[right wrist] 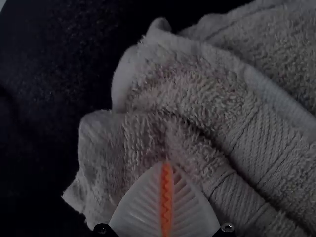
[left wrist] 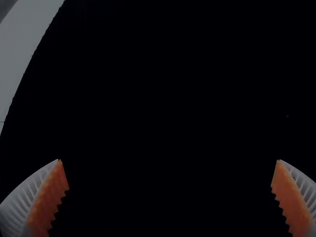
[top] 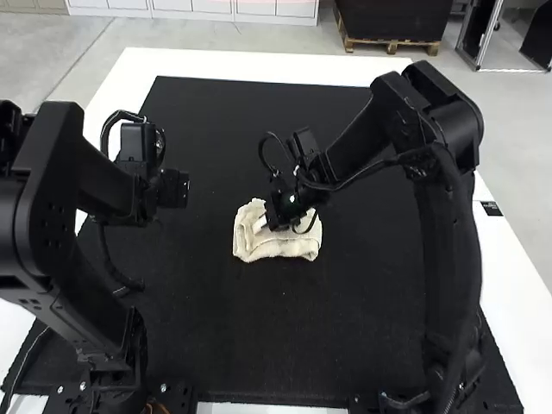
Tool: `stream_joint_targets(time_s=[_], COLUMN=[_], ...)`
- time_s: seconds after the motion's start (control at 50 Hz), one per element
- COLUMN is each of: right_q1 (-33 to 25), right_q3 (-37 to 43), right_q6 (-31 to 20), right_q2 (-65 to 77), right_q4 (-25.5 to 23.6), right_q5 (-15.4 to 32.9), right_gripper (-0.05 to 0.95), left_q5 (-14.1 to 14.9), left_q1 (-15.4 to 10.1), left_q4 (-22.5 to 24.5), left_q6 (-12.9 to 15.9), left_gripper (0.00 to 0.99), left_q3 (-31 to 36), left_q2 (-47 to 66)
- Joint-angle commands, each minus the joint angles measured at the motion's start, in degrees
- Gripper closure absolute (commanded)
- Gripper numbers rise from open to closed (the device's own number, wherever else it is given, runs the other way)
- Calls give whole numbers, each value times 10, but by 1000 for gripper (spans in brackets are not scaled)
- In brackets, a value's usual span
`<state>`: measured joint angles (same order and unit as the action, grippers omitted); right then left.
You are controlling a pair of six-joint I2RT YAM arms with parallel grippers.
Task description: Fold the towel.
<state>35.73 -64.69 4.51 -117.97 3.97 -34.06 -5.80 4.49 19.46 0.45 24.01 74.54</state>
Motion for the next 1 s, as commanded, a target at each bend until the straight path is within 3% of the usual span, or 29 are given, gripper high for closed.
stream_joint_targets(time_s=[0.0, 0.04, 0.2, 0.34, 0.42, 0.66, 0.98], right_q1=[-11, -11, -11, -15, -20, -74, -180], right_q3=[-46, -59, -112, -170, -203, -265, -212], right_q6=[26, 26, 36, 40, 40, 44, 59], right_q2=[57, 68, 115, 171, 207, 335, 578], right_q4=[-24, -42, -105, -151, -179, -237, -247], right_q5=[4, 2, 3, 38, 62, 80, 123], right_gripper=[920, 892, 603, 205, 34, -3, -8], left_q5=[5, 5, 8, 10, 10, 9, 5], left_q1=[1, 1, 1, -6, -14, -23, -25], left_q4=[-8, -19, -62, -116, -158, -267, -341], left_q6=[5, 4, 3, 3, 2, 2, 0], left_gripper=[28, 28, 28, 28, 28, 28, 28], left_q3=[41, 50, 95, 154, 194, 302, 339], left_q2=[-28, -31, -49, -73, -92, -163, -332])
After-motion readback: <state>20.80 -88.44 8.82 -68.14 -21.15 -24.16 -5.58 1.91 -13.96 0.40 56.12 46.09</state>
